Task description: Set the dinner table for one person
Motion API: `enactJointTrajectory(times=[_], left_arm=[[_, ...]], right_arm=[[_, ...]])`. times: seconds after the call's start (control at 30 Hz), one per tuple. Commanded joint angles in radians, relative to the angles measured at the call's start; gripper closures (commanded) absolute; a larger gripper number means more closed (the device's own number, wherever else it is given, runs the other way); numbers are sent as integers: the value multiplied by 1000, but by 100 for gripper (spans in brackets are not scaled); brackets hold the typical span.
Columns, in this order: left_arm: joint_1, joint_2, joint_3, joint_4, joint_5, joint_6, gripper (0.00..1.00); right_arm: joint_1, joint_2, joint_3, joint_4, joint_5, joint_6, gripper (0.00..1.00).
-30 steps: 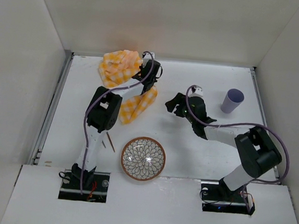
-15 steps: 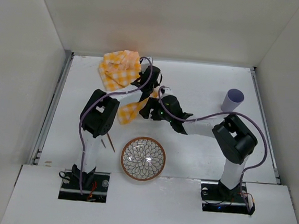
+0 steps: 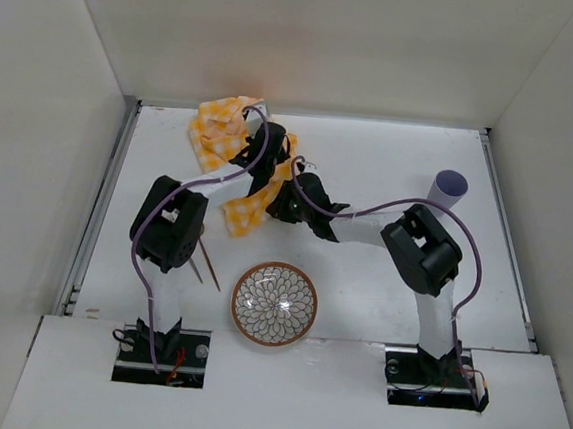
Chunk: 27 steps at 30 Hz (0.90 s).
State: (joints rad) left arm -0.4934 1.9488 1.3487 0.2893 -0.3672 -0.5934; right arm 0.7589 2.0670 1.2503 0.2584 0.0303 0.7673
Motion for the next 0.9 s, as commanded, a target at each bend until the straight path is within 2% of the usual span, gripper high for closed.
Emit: enactJointTrajectory(times=[0.0,0.1,0.2,0.33,0.47,0.53,0.7,0.87], left_arm=[[20,-54,-28,36,4,-26,86],[20,-62,-29,37,-1,-20,86],[20,-62,-31,34,5,-17,86],[6,-60,-33,24,31,6,79],[-21,-94,-49,25,24,32,53],[-36,-111,-45,22,24,41,44],[-93,-96,39,-31,24,76,36],[-164,68,306,-232,-7,180,31]], right_arm=[[-5,-5,43,-31,26,29,73],[-14,-19,21,-25,26,33,88],[-30,-59,-35,2,31,47,93],[-59,-152,-158,39,31,40,94],[-123,-254,-307,62,28,7,94],[-158,-300,-366,61,25,-17,94],[-186,-381,-466,45,36,-82,93],[-172,-401,-520,90,85,-108,92]])
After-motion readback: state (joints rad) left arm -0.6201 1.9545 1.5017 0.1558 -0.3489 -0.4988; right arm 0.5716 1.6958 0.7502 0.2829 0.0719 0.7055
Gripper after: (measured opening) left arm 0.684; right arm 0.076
